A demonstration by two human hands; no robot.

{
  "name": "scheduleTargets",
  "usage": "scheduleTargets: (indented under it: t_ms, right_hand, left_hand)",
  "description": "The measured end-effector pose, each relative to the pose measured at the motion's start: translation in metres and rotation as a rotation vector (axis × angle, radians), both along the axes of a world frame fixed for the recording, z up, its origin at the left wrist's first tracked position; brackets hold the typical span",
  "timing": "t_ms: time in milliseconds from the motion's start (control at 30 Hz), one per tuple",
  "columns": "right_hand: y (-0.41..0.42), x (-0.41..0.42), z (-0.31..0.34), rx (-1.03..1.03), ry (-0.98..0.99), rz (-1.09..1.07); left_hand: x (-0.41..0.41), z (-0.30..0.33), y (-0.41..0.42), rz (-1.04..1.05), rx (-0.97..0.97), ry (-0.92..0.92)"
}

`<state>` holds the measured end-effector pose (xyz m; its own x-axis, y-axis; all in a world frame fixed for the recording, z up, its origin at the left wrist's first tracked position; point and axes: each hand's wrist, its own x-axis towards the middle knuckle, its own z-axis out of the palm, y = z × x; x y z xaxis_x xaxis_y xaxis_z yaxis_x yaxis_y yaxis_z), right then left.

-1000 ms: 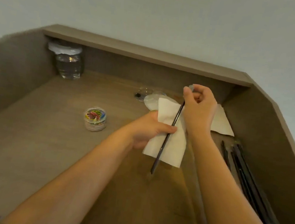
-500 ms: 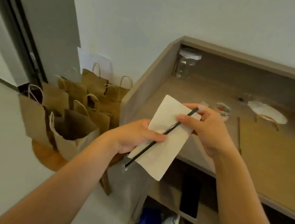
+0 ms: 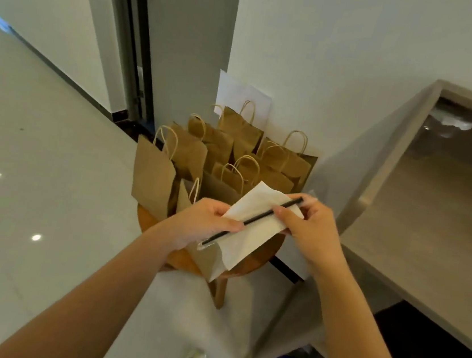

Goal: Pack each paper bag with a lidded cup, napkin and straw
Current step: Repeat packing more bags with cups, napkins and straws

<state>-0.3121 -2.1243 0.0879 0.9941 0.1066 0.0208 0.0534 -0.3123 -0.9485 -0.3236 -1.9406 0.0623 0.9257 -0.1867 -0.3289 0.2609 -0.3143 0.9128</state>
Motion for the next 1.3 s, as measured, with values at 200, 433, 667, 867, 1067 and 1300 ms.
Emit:
scheduleTargets:
  t_ms: [200,433,667,867,1067,1300]
  right_hand:
    - [0.034,0.067,-0.031,-0.058,0.006,-0.257]
    - [0.090,0.116,-0.079,-0.106,0.077,-0.223]
    - [0.144,0.145,-0.136,-0.269,0.216,-0.215]
    - [0.172,0.169,-0.163,-0.336,0.400,-0.267]
    - [0.182,0.167,-0.170,-0.298,0.480,-0.335]
    - [0.154,0.147,-0.128,-0.404,0.415,-0.331]
  left_hand:
    - [0.064,-0.021,0.056,0.158,0.146,-0.170]
    - [0.137,-0.039,0.095,0.240,0.170,-0.166]
    - [0.180,-0.066,0.110,0.110,0.190,-0.115]
    - [0.212,-0.078,0.116,-0.100,0.222,-0.084]
    - [0.229,-0.085,0.117,-0.348,0.298,-0.128]
    - [0.236,-0.060,0.087,-0.604,0.388,-0.251]
